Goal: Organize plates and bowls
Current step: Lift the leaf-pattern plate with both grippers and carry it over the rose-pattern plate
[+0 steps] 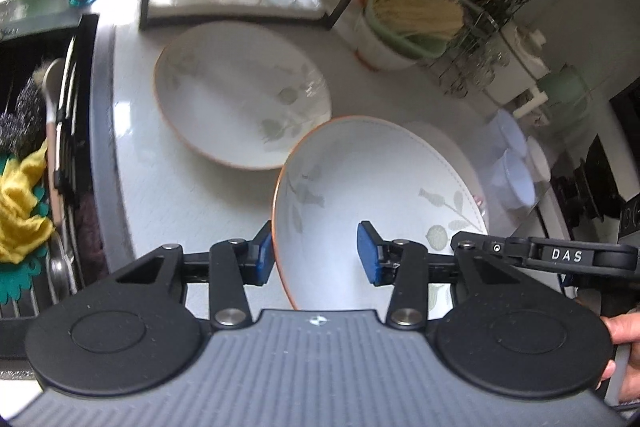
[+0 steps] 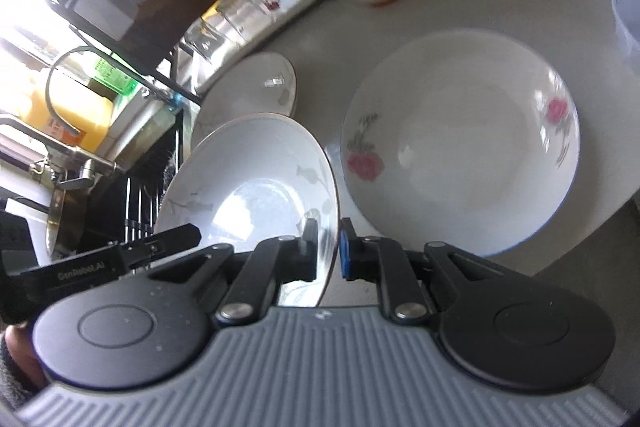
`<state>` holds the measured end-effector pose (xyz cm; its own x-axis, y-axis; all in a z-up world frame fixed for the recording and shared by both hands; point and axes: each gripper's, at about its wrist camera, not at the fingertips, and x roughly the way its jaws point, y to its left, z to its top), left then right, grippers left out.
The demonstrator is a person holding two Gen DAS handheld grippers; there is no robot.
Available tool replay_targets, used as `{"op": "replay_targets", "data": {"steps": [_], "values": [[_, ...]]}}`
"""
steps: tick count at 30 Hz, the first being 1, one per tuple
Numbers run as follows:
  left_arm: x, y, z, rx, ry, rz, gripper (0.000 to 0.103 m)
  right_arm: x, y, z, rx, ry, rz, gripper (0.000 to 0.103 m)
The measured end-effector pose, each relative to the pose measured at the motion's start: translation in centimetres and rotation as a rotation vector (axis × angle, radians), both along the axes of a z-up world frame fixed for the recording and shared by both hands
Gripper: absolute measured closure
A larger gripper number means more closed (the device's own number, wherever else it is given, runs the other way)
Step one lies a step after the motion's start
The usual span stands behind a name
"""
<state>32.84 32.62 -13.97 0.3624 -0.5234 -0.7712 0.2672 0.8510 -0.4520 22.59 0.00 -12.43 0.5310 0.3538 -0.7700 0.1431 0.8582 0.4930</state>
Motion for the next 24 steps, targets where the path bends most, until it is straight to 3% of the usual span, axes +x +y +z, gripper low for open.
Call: {"op": "replay_targets", "data": {"steps": [8,15,24], "values": [[1.5,-4.3,1.6,0.009,-0.043,-0.02,0.055,0.7,-3.1,0.6,-0.017,-0.058,-0.033,0.089],[2.9,-8.4,-0.1,0.016,-0.009,-0.046,0.055,1.6,-6.5,-1.0,-0.01,-0.048,-0.059,0.089],[4.1,-13.2,-2.4,0.119,0.019,-0.031,0.055,2.6,-9.9,-4.1,-0.004,-0.008,-0.029,0.089]]}}
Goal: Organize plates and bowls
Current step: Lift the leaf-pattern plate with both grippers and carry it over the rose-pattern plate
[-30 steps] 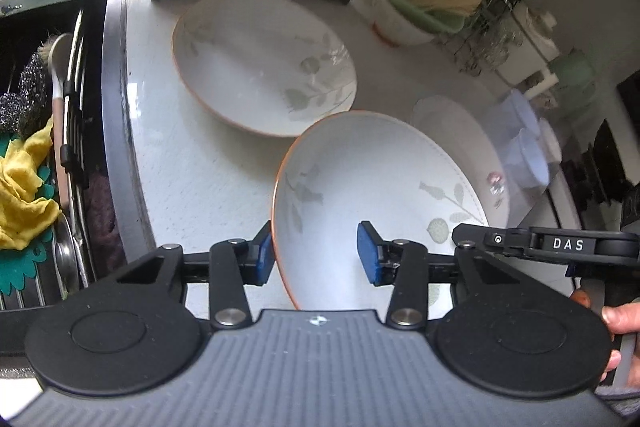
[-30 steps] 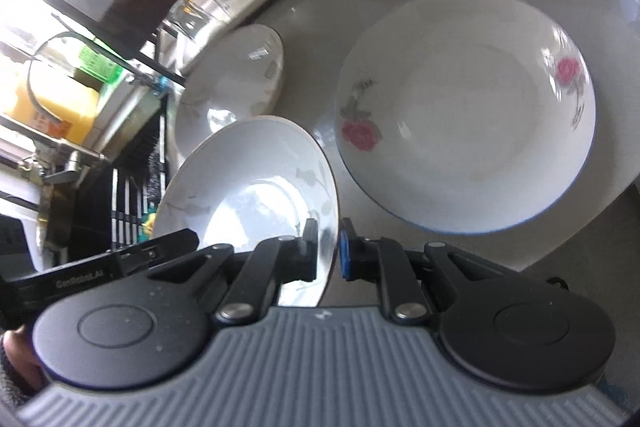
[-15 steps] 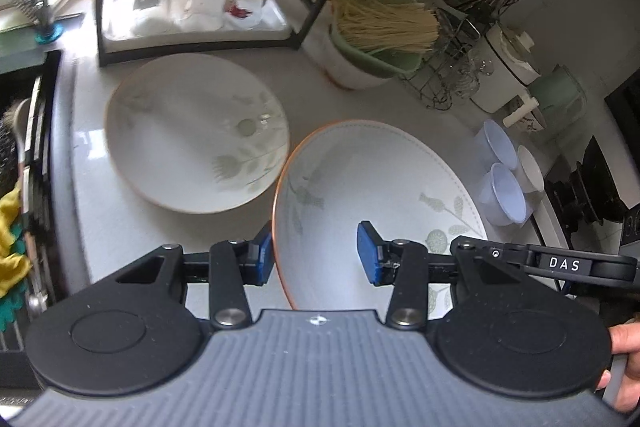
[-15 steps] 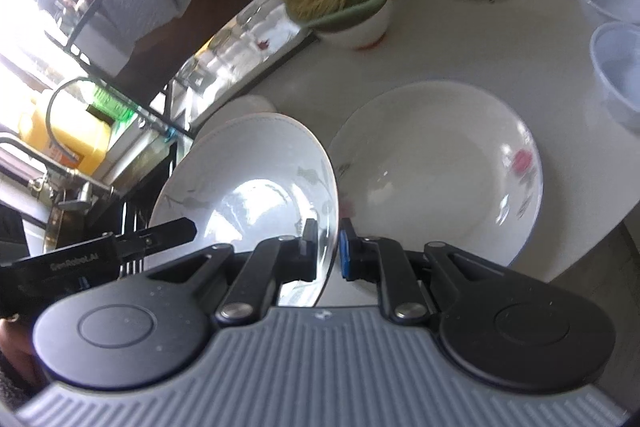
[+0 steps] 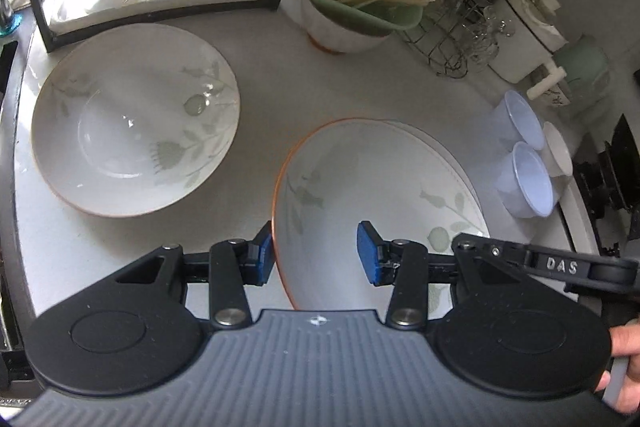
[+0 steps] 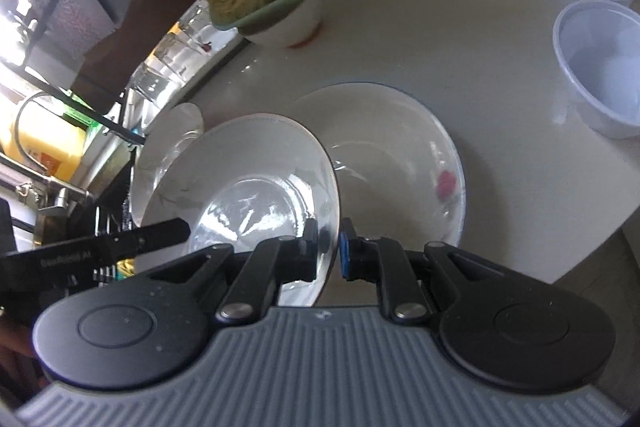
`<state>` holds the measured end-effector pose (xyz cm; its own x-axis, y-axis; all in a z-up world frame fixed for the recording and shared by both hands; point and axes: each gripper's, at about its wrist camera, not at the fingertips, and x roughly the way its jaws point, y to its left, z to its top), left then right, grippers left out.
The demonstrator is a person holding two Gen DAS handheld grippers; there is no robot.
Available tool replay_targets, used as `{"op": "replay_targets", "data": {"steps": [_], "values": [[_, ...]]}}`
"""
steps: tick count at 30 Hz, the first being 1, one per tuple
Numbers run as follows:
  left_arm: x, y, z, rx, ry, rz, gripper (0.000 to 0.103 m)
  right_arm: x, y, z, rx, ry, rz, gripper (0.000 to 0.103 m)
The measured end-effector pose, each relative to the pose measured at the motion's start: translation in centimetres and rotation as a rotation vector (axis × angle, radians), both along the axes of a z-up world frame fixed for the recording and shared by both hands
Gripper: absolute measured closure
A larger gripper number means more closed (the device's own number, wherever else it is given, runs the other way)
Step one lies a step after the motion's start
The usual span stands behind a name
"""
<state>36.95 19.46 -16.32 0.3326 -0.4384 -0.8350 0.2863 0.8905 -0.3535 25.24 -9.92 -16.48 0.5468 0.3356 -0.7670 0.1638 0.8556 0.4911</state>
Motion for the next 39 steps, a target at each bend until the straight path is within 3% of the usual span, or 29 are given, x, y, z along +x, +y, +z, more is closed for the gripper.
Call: {"op": "replay_targets", "data": {"steps": [14,39], "values": [[1.9,-5.3,-1.3,0.149,0.019,0.025,0.055,2.5,-3.1,-1.3,-0.045,-0.032,0.094,0.089],[2.8,-9.1,-3.1,0.317,-0.012,0.021,0.055,4.2,-3.9,-2.2,-0.137,-0.055,0.135,0.088]]}}
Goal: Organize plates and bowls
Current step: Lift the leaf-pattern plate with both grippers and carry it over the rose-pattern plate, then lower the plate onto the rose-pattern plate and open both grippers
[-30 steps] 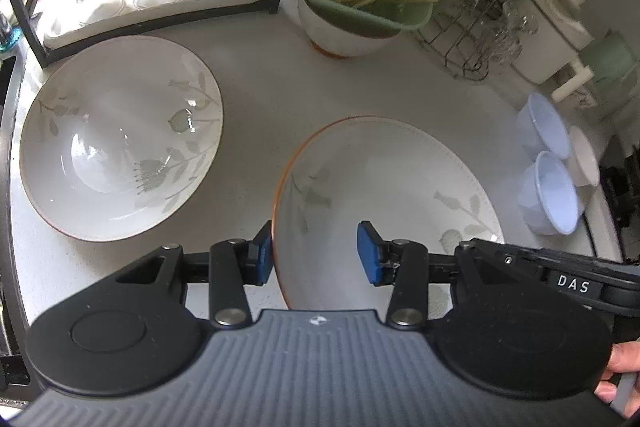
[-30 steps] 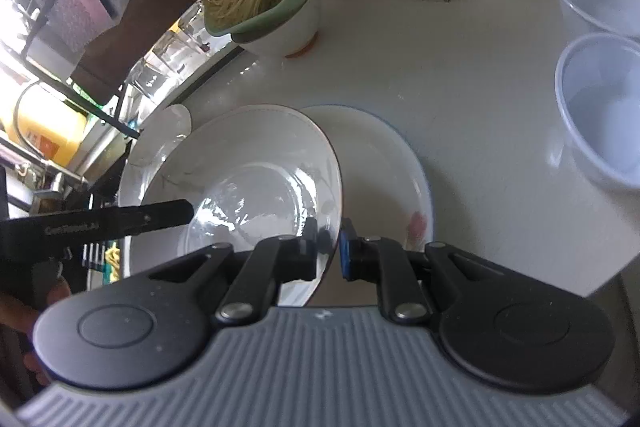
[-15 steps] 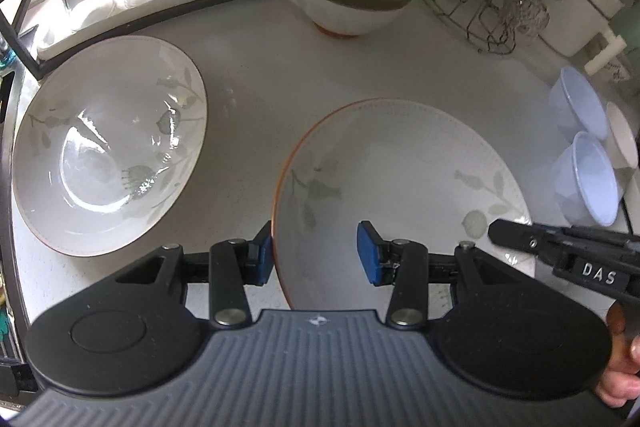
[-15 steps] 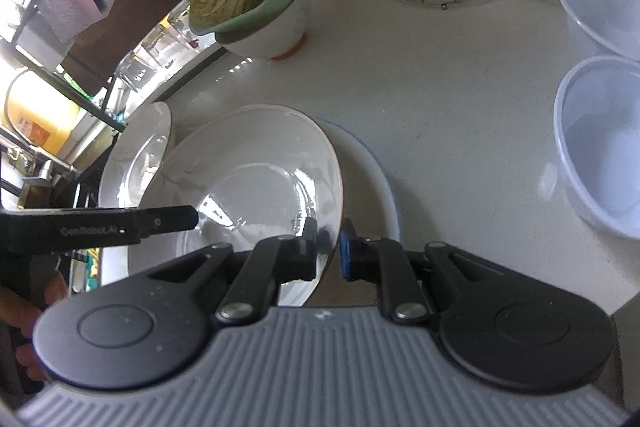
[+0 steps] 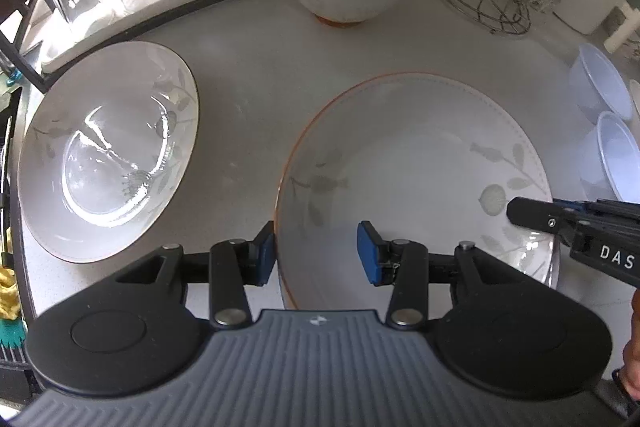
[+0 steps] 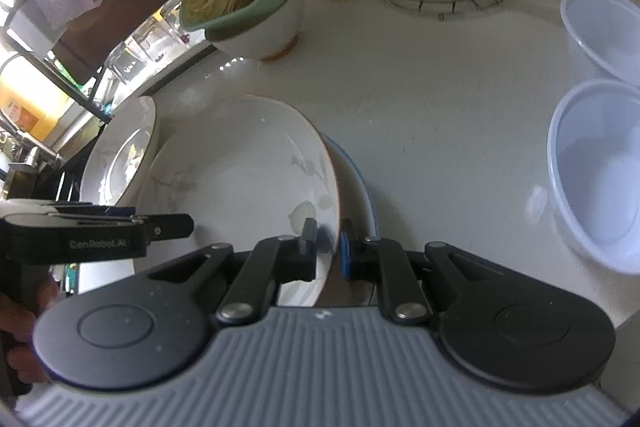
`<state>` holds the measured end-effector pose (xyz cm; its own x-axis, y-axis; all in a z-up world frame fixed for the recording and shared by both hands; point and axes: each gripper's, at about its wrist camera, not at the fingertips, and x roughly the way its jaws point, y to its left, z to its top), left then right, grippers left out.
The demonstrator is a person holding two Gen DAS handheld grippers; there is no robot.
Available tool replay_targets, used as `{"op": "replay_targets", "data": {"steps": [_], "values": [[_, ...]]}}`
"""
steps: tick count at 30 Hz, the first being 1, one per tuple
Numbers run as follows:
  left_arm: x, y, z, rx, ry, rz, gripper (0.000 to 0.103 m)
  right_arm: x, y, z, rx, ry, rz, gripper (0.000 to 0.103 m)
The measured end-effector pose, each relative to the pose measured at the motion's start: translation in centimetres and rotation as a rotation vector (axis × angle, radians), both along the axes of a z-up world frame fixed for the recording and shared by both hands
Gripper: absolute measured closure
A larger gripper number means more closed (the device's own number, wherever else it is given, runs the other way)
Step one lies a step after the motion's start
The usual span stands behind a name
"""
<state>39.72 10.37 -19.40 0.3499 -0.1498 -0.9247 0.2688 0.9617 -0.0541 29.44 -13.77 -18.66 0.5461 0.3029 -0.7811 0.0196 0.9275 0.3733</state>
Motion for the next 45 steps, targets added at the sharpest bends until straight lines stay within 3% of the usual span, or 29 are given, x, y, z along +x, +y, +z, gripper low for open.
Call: {"op": "replay_targets", "data": {"steps": [4,17,30,45], "values": [[0.2,0.0,0.0,-0.006,0.0,0.014,0.055,0.2,0.0,-0.1,-0.013,-0.009,-0.004,0.088],[-0.3,1.8,1.8,-0.133,-0.016,0.123,0.055,-0.7,-1.0,1.7,-0.047,-0.085,-0.022,0.09],[-2.5,1.6,7.8,-0.213,-0.108,0.165,0.055,-2.5,-2.8,7.1,-0.081,-0.227,-0.043,0.089],[-5.6,0.1,13.0,-0.226,-0.197,0.13,0.053,-5.5,-3.6,12.4,-0.13,-0.344,-0.017,0.088]]}}
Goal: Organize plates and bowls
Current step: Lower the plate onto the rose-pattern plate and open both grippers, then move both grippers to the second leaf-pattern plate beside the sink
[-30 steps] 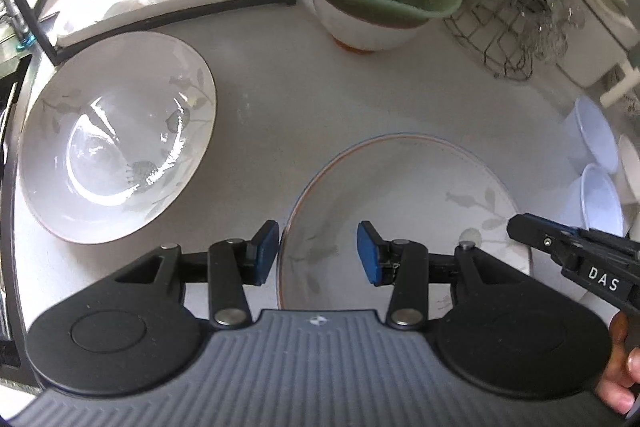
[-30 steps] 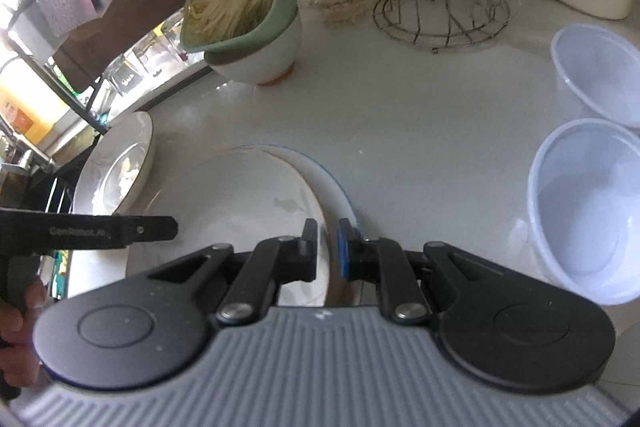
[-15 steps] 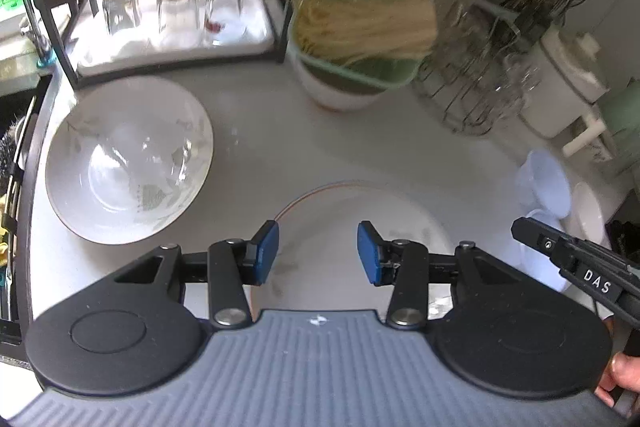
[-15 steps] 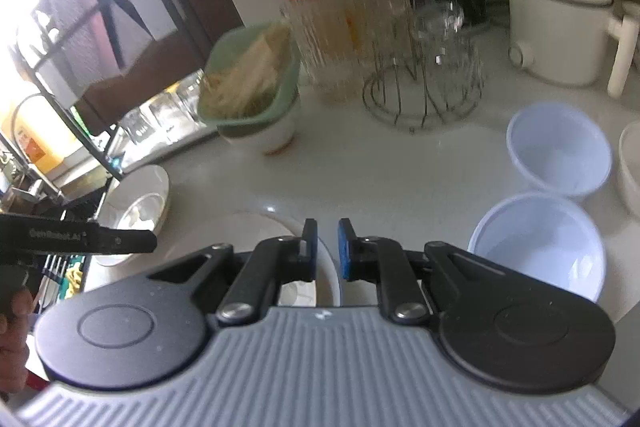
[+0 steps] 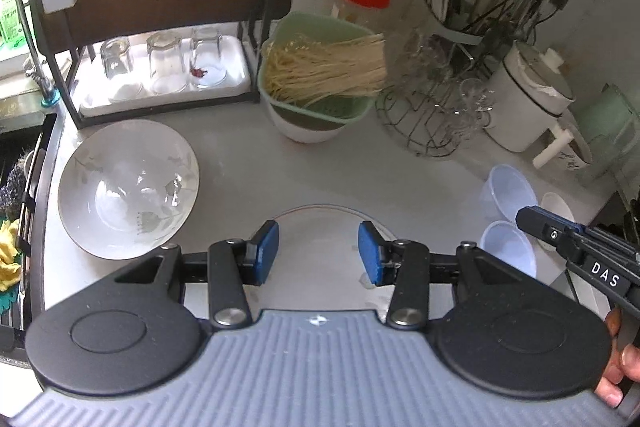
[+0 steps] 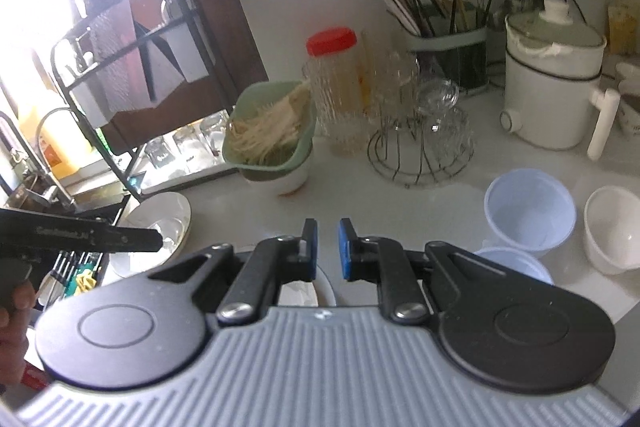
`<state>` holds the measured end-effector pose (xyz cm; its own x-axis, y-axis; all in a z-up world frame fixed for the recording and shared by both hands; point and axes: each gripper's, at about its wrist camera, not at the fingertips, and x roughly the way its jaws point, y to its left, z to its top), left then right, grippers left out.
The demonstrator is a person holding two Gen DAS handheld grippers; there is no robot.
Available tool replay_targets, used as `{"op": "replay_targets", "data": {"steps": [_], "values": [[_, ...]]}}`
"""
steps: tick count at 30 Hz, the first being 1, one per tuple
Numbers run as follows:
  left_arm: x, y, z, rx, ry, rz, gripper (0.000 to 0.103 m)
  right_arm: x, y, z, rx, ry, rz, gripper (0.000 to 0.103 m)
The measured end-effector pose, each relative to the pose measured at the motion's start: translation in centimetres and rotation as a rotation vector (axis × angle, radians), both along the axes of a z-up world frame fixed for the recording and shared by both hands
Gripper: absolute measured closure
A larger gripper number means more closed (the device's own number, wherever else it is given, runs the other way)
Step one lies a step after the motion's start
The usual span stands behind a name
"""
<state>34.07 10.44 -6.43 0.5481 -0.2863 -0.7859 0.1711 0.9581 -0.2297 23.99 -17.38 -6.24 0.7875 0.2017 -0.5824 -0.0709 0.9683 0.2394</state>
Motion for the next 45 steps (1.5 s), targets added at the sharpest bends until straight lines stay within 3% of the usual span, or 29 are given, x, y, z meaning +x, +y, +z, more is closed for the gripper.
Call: {"op": "replay_targets", "data": {"steps": [3,5,6,7,9,17,24,27,33,45], "values": [[-0.6,-0.5,0.8,-0.003,-0.005,-0.005,0.05,-0.6,-0.1,0.7,-0.018,-0.017,0.003,0.086],[-1.1,-0.7,1.4,-0.022,0.0,-0.008,0.046,-1.0,-0.1,1.1,-0.033,-0.028,0.017,0.066],[-1.3,-0.9,1.7,-0.026,-0.005,-0.011,0.043,-1.2,-0.1,1.3,-0.039,-0.033,0.015,0.045],[-1.7,-1.1,2.0,-0.026,-0.013,-0.013,0.042,-1.5,-0.1,1.5,-0.046,-0.042,0.015,0.031],[-2.4,-1.5,2.7,-0.023,-0.033,-0.017,0.037,-2.1,-0.2,1.9,-0.054,-0.072,0.025,0.023],[-4.9,-1.8,3.9,-0.011,-0.081,0.022,0.015,-4.0,-1.1,2.6,-0.054,-0.08,0.025,0.023],[-8.0,-1.6,5.5,-0.042,-0.137,0.105,0.008,-6.0,-2.1,3.4,-0.015,-0.1,0.043,0.023],[-9.4,-2.3,6.0,-0.015,-0.17,0.116,0.006,-7.0,-2.4,3.6,-0.025,-0.109,0.045,0.023],[-11.5,-3.2,5.6,-0.075,-0.109,0.13,0.006,-8.1,-3.4,3.6,-0.028,-0.104,0.076,0.023],[-17.8,-7.2,5.2,-0.022,-0.123,0.249,0.006,-10.7,-7.1,3.9,-0.042,-0.109,0.165,0.023]]}}
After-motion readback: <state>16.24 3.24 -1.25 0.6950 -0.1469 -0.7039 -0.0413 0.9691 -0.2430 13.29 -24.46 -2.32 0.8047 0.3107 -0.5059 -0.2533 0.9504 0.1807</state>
